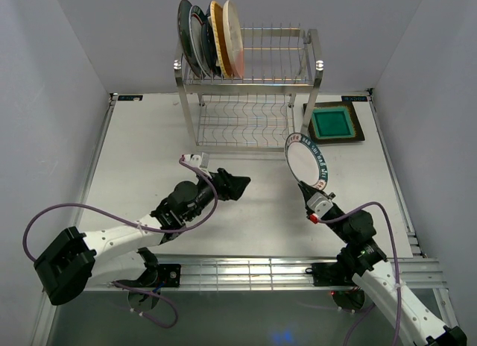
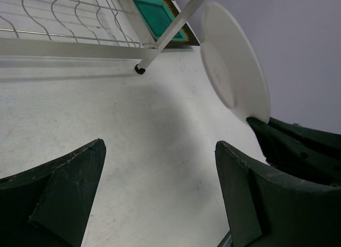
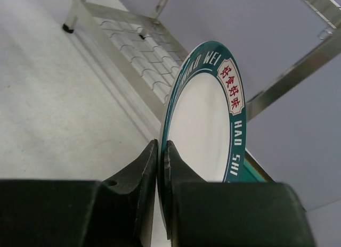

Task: Load the plates into the dish rack
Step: Pick up the plate at the center of the board.

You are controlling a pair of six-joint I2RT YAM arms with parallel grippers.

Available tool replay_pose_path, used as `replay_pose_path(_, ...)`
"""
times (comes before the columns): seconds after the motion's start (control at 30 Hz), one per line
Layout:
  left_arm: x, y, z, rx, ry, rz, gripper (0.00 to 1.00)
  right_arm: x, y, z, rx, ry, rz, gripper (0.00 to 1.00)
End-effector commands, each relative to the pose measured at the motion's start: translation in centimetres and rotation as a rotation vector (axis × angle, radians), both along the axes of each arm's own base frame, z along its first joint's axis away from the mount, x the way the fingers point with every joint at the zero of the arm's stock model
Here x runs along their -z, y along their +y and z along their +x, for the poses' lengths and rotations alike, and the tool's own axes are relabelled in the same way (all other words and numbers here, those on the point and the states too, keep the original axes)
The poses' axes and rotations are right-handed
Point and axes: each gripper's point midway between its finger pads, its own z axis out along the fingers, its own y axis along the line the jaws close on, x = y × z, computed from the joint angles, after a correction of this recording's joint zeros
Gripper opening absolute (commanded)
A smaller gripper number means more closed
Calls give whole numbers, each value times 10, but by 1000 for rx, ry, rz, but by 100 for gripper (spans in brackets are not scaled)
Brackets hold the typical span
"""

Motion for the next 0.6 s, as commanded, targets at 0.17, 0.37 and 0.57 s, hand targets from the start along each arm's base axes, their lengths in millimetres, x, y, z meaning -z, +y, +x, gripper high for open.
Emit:
replay_pose_path(0.17, -17, -26, -3, 74, 41, -128, 94, 5, 30, -26, -227, -52, -113, 8)
replay_pose_path(0.37, -7, -47, 6, 78, 140, -166, 94, 14, 39, -36, -312, -34, -155, 8)
replay_pose_path(0.57, -2, -56, 13, 20, 208, -215, 94, 21, 45, -42, -365, -13, -182, 8)
